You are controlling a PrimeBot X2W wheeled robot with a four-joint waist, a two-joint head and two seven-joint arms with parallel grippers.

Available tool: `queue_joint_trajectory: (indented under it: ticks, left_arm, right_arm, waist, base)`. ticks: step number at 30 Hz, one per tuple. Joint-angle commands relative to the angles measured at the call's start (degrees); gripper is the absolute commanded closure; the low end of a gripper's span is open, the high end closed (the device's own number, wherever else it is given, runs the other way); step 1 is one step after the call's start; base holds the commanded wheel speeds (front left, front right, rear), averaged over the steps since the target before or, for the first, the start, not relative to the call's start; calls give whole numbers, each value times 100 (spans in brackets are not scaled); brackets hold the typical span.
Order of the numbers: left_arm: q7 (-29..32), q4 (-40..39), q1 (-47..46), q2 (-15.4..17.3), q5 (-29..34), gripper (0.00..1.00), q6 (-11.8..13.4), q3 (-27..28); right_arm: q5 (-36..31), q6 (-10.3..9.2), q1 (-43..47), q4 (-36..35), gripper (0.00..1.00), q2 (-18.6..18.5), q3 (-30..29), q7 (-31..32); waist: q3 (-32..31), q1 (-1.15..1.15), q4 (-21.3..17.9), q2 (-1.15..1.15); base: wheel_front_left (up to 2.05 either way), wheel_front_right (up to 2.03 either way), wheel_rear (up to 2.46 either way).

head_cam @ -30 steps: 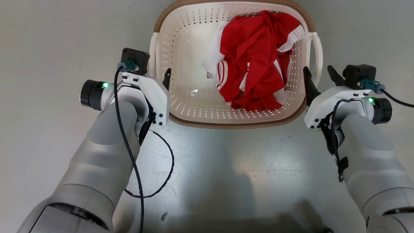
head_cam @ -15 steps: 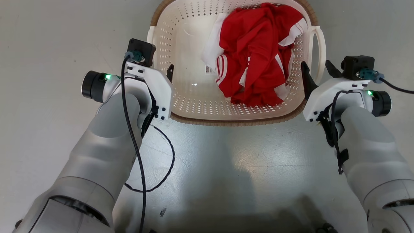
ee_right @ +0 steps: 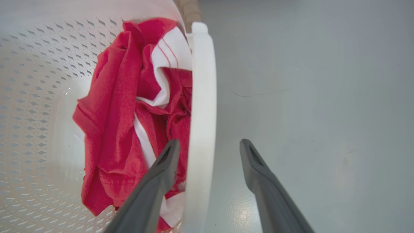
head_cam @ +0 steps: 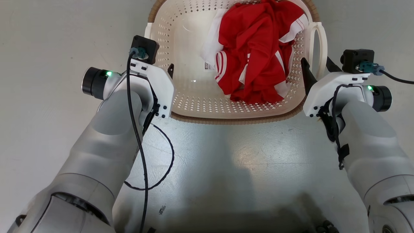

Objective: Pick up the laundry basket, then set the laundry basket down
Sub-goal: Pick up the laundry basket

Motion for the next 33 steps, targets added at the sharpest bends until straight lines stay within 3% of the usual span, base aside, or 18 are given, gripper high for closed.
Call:
queue_joint_trajectory:
  ticks: [1, 7, 9, 10, 11, 12, 13, 33]
  left_arm:
    - [19, -37, -55, 131, -86, 0, 52, 31]
    - [31, -35, -79, 131, -195, 5, 83, -100]
    - [24, -30, -88, 131, -225, 8, 89, -143]
    - [18, -26, -94, 131, -232, 33, 90, -171]
    - [5, -21, -100, 131, -231, 49, 94, -203]
    - [-9, -15, -104, 131, -229, 75, 97, -235]
    - [-7, -9, -99, 131, -234, 100, 87, -267]
    - [38, -95, 289, 131, -783, 100, 221, -605]
  right_arm:
    - [46, 14, 155, -16, 6, 96, 107, 17]
    - [169, 14, 198, -13, 9, 96, 210, 52]
    - [199, 14, 208, -12, 18, 96, 251, 63]
    - [213, 14, 210, -12, 54, 96, 273, 72]
    - [230, 14, 210, -12, 89, 96, 295, 82]
    - [247, 14, 213, -11, 100, 96, 321, 101]
    - [275, 14, 221, -11, 100, 96, 353, 133]
    - [474, 14, 532, -10, 100, 96, 580, 571]
  waist:
    - [2, 0, 7, 0]
    - [7, 0, 17, 0]
    - [10, 0, 16, 0]
    - [12, 0, 14, 0]
    - [16, 0, 12, 0]
    - [20, 0, 13, 0]
    - [22, 0, 16, 0]
    - [-363, 0, 18, 0]
  base:
    - [0, 0, 0]
    - [0, 0, 0]
    - [0, 0, 0]
    - [0, 0, 0]
    - [0, 0, 0]
    - [0, 0, 0]
    - [0, 0, 0]
    - [0, 0, 0]
